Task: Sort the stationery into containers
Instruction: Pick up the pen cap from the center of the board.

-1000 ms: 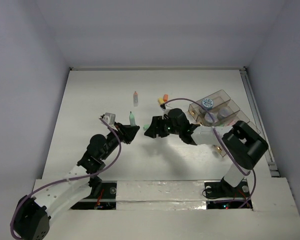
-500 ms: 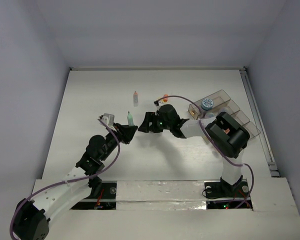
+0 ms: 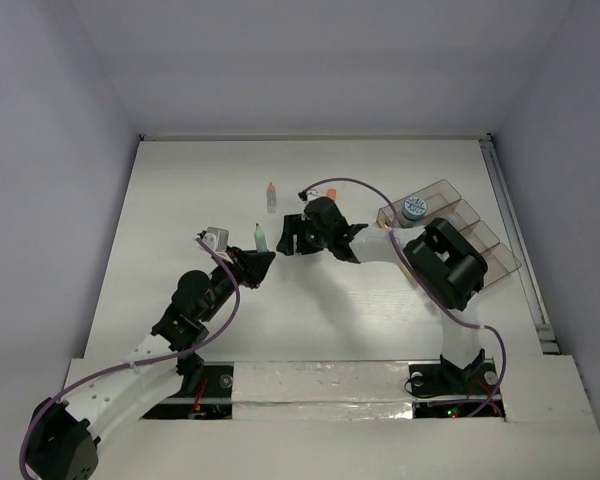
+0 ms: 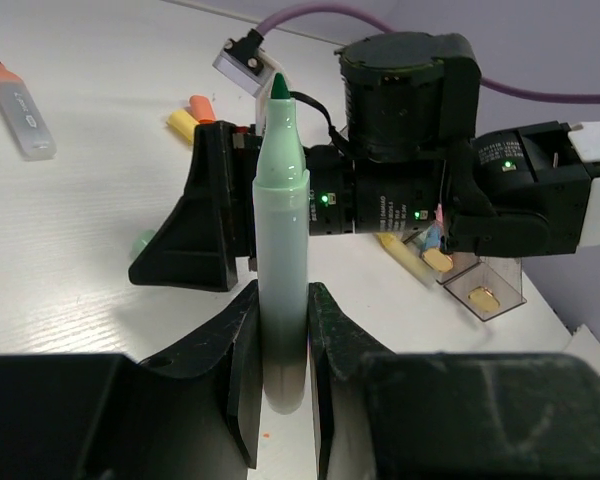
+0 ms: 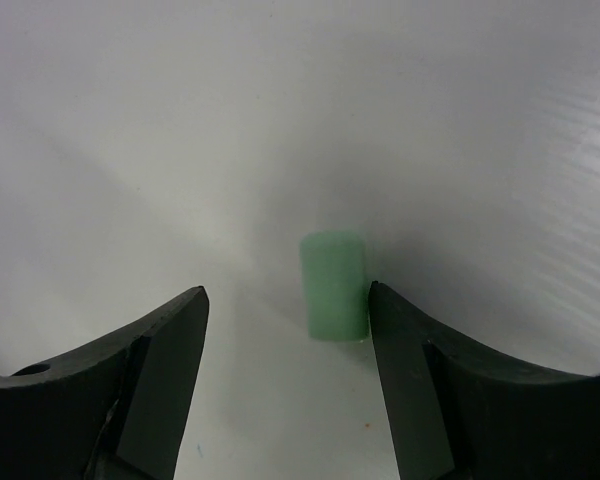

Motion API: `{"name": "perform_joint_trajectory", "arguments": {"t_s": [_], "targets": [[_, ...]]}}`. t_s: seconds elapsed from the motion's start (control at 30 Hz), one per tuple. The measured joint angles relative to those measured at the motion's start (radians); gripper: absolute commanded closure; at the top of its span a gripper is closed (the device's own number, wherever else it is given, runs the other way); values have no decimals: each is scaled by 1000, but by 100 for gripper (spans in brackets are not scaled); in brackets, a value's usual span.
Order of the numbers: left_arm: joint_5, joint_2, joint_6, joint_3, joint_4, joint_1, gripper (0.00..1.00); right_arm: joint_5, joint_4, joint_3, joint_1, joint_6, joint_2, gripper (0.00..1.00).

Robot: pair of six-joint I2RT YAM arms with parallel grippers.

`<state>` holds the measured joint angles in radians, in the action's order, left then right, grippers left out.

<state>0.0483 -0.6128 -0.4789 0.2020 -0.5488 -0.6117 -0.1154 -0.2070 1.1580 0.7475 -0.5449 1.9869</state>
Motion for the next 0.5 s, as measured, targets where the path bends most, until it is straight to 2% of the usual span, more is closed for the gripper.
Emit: {"name": "perform_joint_trajectory", "arguments": {"t_s": [0.27,0.5], "targets": [[0,0,0,0,0,0,100,130,171,140,20,124,53,32],[-18,37,3,0,16,0,100,211,248,206,44,228,82,33]]}}
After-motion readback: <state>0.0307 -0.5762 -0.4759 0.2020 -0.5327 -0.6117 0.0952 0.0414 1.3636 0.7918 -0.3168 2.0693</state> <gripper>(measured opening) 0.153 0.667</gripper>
